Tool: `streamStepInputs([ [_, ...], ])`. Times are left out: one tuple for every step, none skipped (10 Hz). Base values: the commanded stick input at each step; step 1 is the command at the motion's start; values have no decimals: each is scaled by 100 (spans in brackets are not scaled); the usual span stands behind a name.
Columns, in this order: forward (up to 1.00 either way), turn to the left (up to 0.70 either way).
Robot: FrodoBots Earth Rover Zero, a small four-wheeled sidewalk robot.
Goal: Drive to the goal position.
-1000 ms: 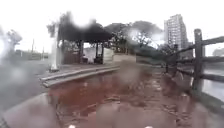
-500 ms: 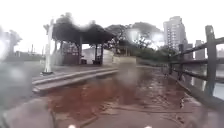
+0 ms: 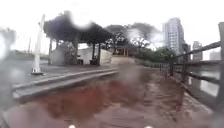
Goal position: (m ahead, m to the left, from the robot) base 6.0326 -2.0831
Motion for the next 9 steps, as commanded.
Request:
streamStepInputs([
  [70,-35],
  [70,-35],
  [70,-35],
  [70,-35],
  [70,-35],
  [70,-35],
  [70,-35],
  [70,-35],
  [70,-35],
])
